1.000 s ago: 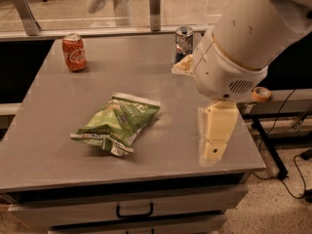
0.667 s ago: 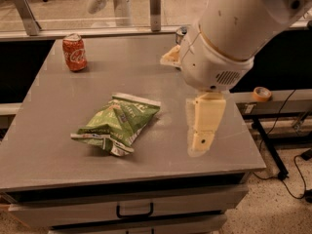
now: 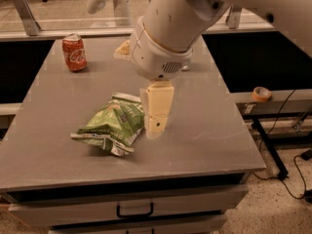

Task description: Pick green jalapeno chip bag

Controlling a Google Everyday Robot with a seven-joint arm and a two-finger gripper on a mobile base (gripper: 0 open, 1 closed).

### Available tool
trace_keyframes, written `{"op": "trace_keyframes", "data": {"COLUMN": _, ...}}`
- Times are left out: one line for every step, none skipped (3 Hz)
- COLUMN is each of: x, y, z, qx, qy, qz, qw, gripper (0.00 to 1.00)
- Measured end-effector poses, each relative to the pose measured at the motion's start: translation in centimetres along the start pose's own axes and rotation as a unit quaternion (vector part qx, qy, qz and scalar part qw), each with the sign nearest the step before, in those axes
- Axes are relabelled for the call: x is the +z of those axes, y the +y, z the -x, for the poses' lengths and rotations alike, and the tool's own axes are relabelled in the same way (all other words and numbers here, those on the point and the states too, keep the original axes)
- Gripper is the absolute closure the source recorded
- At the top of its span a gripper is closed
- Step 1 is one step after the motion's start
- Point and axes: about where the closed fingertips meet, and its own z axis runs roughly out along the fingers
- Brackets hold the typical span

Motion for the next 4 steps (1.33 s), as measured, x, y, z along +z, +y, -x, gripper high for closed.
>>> {"op": "trace_keyframes", "data": {"x": 2.9, "y": -1.4, "z": 0.6, "qx": -0.022, "qy": -0.016, "qz": 0.007, "qw": 0.9996, "gripper": 0.0}}
{"op": "trace_keyframes", "data": {"x": 5.6, "y": -2.2, "z": -0.6, "qx": -0.027, "qy": -0.019, "qz": 0.013, "qw": 0.9994, "gripper": 0.0}}
{"op": "trace_keyframes", "data": {"x": 7.4, "y": -2.5, "z": -1.3, "qx": -0.032, "qy": -0.022, "qz": 0.019, "qw": 0.9991, "gripper": 0.19}}
{"op": "trace_keyframes", "data": {"x": 8.8, "y": -2.6, "z": -0.3, "qx": -0.049, "qy": -0.024, "qz": 0.033, "qw": 0.998, "gripper": 0.41}}
